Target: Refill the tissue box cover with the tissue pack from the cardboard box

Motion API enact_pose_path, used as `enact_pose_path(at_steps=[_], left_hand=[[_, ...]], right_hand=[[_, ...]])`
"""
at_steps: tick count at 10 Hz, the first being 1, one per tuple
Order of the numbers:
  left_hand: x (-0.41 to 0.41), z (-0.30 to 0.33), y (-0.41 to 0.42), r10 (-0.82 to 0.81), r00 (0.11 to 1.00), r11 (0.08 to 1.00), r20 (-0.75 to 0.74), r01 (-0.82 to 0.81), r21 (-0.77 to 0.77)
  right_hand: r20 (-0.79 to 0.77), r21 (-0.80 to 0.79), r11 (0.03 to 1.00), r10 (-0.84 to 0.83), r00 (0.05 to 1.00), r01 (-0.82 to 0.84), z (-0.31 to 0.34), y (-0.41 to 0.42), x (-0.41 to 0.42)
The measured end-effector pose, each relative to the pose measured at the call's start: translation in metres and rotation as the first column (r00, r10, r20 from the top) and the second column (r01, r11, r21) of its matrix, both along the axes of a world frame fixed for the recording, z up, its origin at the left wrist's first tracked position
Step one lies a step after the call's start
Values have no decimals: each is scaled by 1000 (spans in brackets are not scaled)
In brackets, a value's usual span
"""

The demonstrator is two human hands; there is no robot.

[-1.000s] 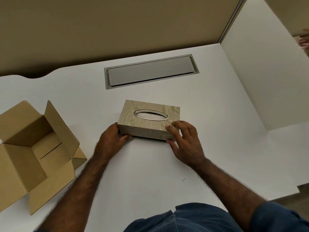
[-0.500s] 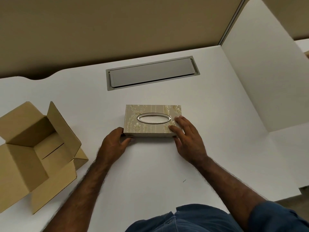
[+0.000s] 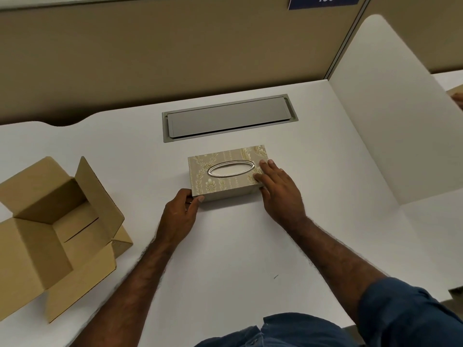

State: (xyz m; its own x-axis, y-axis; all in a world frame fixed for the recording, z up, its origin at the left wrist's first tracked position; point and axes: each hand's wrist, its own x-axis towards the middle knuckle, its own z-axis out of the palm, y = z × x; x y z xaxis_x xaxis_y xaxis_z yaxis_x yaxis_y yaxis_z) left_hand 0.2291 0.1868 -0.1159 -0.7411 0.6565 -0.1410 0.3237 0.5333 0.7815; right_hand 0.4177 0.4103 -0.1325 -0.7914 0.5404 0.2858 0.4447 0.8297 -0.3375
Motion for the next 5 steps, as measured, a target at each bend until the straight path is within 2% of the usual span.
enact_pose_path(at_steps=[2,3,4,5], left_hand=[[2,4,4,55,996,998,66,-54,-28],[10,14,0,123,991,990,54,-119,-73],[15,28,-5,162,987,986,23,-161,-51],[21,53,-7,161,984,986,-83,-164,-33]], right_hand=[[35,-22,1000,-4,999,5,4,2,-2],[127,-56,998,3,992,4,22,-6,-1],[227,-72,997,34,973,-18,45,-4,-3],[259,-59,998,52,964,-38,78,-4,-20]])
